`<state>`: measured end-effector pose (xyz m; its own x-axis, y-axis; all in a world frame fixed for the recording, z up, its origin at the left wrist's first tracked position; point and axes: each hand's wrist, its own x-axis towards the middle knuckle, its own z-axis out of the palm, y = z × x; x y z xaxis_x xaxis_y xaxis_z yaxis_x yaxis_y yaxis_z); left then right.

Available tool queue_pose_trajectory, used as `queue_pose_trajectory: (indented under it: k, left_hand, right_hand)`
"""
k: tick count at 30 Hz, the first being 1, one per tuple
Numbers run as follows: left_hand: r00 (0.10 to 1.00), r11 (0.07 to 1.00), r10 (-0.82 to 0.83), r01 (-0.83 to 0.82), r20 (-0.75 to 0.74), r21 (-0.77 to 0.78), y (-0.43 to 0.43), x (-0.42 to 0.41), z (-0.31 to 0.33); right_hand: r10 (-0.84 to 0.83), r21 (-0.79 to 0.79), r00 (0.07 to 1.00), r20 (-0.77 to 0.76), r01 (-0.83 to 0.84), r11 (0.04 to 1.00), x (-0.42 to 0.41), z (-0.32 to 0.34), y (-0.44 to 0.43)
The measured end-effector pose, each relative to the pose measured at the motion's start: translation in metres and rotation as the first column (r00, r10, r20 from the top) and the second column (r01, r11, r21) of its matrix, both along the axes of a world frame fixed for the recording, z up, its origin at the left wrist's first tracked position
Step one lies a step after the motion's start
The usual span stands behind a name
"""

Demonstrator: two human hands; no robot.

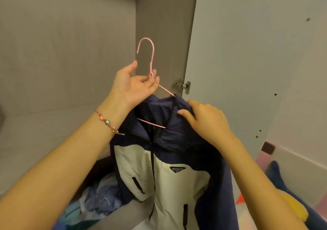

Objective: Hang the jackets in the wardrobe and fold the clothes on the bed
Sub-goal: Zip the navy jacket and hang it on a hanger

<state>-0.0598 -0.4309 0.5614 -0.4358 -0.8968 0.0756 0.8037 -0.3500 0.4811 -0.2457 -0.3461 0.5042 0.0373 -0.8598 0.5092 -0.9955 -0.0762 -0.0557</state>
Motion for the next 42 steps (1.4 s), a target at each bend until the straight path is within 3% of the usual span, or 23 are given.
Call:
queue_pose_trajectory:
  k: [4,9,12,15,19,21,24,26,30,35,42]
  left_hand:
    - [0.999,0.99,0.037,-0.04,-0.03,-0.138,-0.015,0.003,0.042]
    - [0.999,0.943,0.002,-0.017,-0.046,-0.331,-0.053,-0.007,0.1]
    - [0.999,0.894,0.034,-0.032,-0.003,-0.448,-0.106,-0.006,0.129]
    - [0.982,0.841,0.127,-0.032,0.139,-0.539,-0.169,-0.001,0.156]
    - [0.926,0.762,0.336,-0.16,0.173,-0.627,-0.24,0.029,0.199]
    - [0.86,0.685,0.47,-0.212,0.2,-0.697,-0.258,0.04,0.22]
    - [0.652,0.515,0.7,-0.178,0.292,-0.839,-0.273,0.055,0.253]
    - [0.499,0.378,0.826,-0.141,0.264,-0.915,-0.276,0.062,0.271]
    - [0.286,0.179,0.945,-0.055,0.157,-0.982,-0.274,0.071,0.287]
    - [0.228,0.123,0.965,0.043,0.129,-0.992,-0.284,0.076,0.288]
    - [0.212,0.087,0.97,0.154,0.119,-0.984,-0.292,0.09,0.277]
  right_hand:
    - [-0.078,-0.17,0.996,-0.049,0.068,0.983,-0.006,0.025,-0.024]
    - [-0.22,-0.459,0.975,-0.006,0.193,0.867,-0.001,0.065,-0.073]
    - [-0.247,-0.541,0.969,0.023,0.22,0.812,0.006,0.11,-0.116]
    - [-0.195,-0.546,0.979,0.056,0.193,0.815,0.017,0.163,-0.173]
    - [-0.061,-0.581,0.994,0.092,0.103,0.807,0.032,0.225,-0.249]
    - [-0.065,-0.586,0.993,0.1,0.111,0.802,0.036,0.254,-0.275]
    - [-0.126,-0.614,0.988,0.091,0.155,0.774,0.044,0.307,-0.296]
    - [-0.152,-0.667,0.983,0.103,0.182,0.723,0.047,0.341,-0.301]
    - [-0.117,-0.718,0.972,0.206,0.231,0.657,0.047,0.389,-0.303]
    - [-0.029,-0.715,0.98,0.196,0.163,0.68,0.082,0.425,-0.321]
    - [-0.102,-0.679,0.991,0.086,0.133,0.722,0.118,0.439,-0.396]
